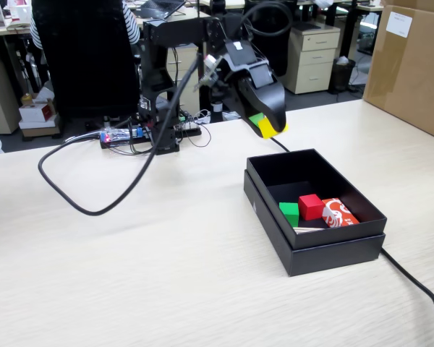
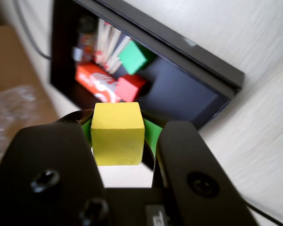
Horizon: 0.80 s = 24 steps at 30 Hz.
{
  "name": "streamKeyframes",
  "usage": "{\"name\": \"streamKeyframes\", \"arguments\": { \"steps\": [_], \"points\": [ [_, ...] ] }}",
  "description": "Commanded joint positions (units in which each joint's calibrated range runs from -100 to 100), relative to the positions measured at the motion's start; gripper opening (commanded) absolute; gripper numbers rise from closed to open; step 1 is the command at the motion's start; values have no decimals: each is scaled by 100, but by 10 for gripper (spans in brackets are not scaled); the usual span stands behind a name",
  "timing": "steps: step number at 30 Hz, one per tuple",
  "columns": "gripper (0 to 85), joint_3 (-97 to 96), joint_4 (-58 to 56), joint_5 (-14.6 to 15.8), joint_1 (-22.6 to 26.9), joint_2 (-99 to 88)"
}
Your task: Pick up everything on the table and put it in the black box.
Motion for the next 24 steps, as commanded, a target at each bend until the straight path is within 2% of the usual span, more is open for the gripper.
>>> {"name": "streamKeyframes", "arguments": {
  "steps": [1, 6, 20, 21, 22, 24],
  "points": [
    [9, 586, 23, -73, 88, 591],
    [9, 631, 110, -59, 171, 2025],
    [12, 1094, 213, -54, 205, 3712],
    [126, 1094, 213, -63, 225, 3792],
    [202, 1075, 213, -68, 234, 3815],
    [293, 1057, 205, -73, 259, 3792]
  ]
}}
